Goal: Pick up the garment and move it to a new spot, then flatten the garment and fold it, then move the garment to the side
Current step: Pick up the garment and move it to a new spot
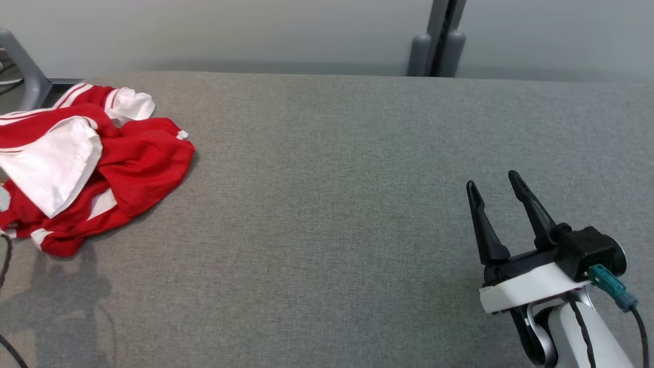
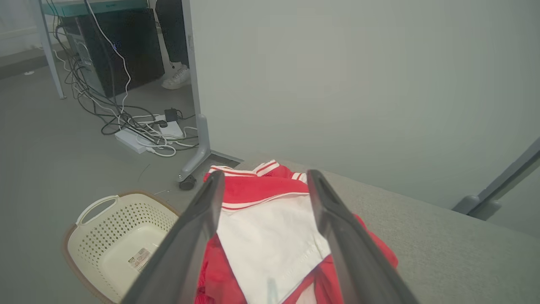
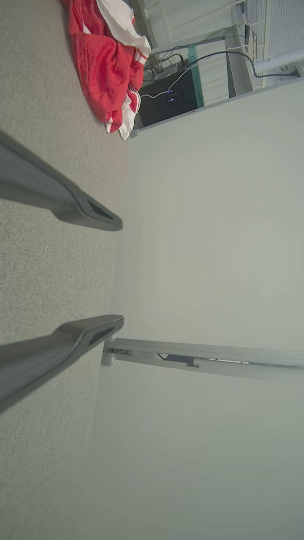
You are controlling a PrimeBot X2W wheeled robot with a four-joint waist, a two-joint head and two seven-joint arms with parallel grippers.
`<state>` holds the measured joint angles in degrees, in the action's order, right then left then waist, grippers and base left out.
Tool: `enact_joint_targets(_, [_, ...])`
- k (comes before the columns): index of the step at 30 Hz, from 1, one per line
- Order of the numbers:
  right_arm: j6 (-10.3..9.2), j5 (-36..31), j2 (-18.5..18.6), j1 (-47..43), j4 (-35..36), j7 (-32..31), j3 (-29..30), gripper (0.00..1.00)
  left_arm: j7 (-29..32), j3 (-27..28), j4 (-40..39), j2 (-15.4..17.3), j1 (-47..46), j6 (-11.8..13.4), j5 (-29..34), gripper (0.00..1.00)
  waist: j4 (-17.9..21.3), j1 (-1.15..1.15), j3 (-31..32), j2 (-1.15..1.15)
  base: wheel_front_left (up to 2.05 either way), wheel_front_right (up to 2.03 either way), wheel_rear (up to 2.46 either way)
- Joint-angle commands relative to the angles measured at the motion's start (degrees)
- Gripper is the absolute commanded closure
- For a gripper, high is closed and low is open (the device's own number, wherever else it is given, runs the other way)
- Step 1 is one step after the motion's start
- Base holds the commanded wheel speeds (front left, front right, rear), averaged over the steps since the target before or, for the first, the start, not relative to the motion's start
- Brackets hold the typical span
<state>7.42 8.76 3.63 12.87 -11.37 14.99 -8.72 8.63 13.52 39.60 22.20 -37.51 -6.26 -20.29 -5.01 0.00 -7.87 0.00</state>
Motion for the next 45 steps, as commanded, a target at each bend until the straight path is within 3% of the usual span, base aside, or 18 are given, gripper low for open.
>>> enact_joint_targets(1, [0.13,0.27,0.54,1.42,0.53,0.32,-0.3,0.0,1.41,1.17,2.03,1.15,-2.0,-0.1,-1.35,0.0,2.71,0.0,-2.79,0.0,0.0,0.0,0.0])
enact_joint_targets(9, [0.13,0.5,0.91,3.53,1.06,0.32,-1.19,0.0,7.9,5.1,13.72,5.64,-8.37,1.06,-6.11,0.0,6.48,0.0,-7.09,0.0,0.0,0.0,0.0])
enact_joint_targets(17, [0.13,0.3,1.16,4.64,1.85,0.31,-1.16,0.0,9.67,8.06,22.0,10.3,-12.35,5.51,-7.98,0.0,9.11,0.0,-10.85,0.0,0.0,0.0,0.0])
enact_joint_targets(28, [0.13,-0.12,0.95,5.47,2.13,0.32,-0.95,0.0,8.51,8.82,26.89,11.5,-15.23,3.61,-9.94,0.0,9.1,0.0,-13.24,0.0,0.0,0.0,0.0])
enact_joint_targets(29, [0.13,-0.09,0.85,5.47,2.06,0.32,-1.11,0.0,7.94,8.69,27.04,11.59,-15.22,3.19,-10.07,0.15,9.01,0.0,-13.25,0.0,0.0,0.0,0.0])
enact_joint_targets(30, [0.13,0.08,0.8,5.46,1.99,0.31,-1.27,0.0,7.31,8.56,27.24,11.72,-15.4,2.78,-10.09,0.51,8.92,0.0,-13.25,0.0,0.0,0.0,0.0])
enact_joint_targets(31, [0.13,0.27,0.73,5.52,1.86,0.32,-1.44,0.0,6.83,8.42,27.53,11.91,-15.71,2.48,-10.05,0.69,8.85,0.0,-13.24,0.0,0.0,0.0,0.0])
enact_joint_targets(32, [0.13,0.45,0.65,5.61,1.71,0.32,-1.62,0.0,6.78,8.25,27.93,11.97,-16.04,2.03,-10.11,1.0,8.79,0.0,-13.21,0.0,0.0,0.0,0.0])
enact_joint_targets(45, [0.12,0.98,0.35,5.62,0.66,0.32,-1.84,0.0,3.49,4.59,28.67,13.6,-19.06,-1.21,-10.11,1.0,8.72,0.0,-11.62,0.0,0.0,0.0,0.0])
